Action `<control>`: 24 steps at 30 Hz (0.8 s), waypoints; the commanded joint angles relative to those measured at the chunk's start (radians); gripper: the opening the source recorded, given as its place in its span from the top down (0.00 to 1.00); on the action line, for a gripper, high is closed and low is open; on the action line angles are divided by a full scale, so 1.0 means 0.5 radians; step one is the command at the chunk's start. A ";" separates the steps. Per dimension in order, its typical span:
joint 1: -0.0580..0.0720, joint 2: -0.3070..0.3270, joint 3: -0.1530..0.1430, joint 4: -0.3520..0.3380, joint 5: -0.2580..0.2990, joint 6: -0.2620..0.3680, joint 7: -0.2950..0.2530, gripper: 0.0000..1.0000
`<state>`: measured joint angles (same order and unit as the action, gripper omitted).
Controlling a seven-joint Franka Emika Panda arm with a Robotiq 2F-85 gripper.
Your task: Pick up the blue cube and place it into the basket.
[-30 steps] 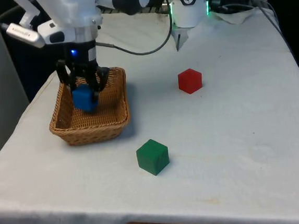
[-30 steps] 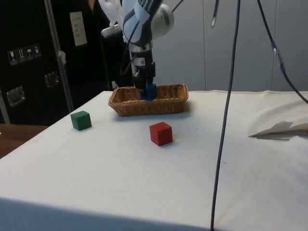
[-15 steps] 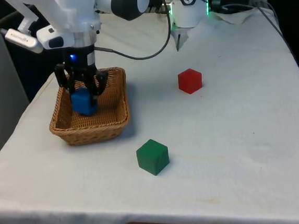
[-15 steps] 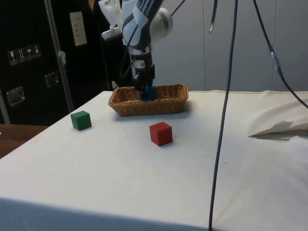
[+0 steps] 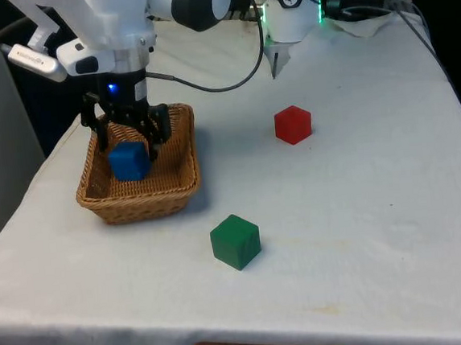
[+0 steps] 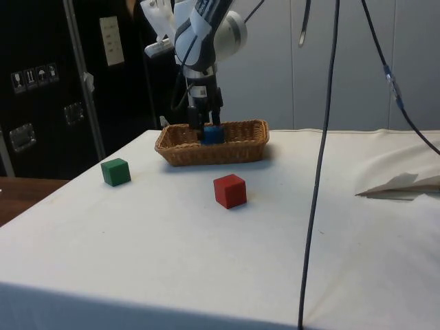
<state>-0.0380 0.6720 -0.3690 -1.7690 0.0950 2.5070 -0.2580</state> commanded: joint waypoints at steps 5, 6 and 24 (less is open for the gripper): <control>0.000 -0.010 -0.002 0.006 0.000 -0.016 -0.002 0.00; 0.002 -0.038 -0.006 0.006 -0.004 -0.038 -0.004 0.00; 0.030 -0.256 -0.018 0.022 -0.012 -0.242 0.000 0.00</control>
<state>-0.0260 0.5520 -0.3750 -1.7570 0.0940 2.3940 -0.2610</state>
